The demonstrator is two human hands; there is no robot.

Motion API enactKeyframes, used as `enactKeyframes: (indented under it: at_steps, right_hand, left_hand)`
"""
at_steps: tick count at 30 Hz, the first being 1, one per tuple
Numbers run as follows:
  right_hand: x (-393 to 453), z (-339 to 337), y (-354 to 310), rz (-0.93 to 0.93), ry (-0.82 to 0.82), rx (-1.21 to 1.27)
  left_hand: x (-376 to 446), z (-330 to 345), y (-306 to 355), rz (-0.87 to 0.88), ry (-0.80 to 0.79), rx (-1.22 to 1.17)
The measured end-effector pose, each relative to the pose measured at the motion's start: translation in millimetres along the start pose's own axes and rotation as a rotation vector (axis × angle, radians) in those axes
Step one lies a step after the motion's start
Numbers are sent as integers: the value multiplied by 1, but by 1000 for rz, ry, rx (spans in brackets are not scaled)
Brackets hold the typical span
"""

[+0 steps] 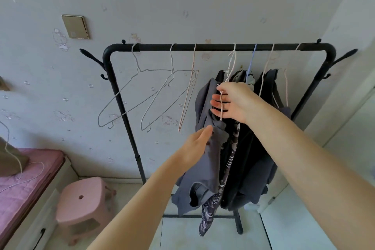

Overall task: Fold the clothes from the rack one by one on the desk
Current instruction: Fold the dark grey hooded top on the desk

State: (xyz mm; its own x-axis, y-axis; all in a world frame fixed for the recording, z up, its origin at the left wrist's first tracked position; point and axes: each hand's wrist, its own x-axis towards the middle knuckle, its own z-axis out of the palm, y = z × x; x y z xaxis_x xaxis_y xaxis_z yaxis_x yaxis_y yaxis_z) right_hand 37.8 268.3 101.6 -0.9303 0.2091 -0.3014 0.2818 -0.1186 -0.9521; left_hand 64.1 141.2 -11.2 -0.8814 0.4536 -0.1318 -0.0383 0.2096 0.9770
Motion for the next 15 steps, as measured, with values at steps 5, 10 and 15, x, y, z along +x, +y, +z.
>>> enactKeyframes:
  at_steps: [5, 10, 15]
  right_hand:
    - [-55, -19, 30, 28, 7, -97]
    - [-102, -41, 53, 29, -33, -217]
    - [-136, -78, 64, -9, -49, -410]
  left_hand:
    - [-20, 26, 5, 10, 154, -73]
    - [-29, 52, 8, -55, 353, -5]
    - [-41, 55, 12, -14, 669, 241]
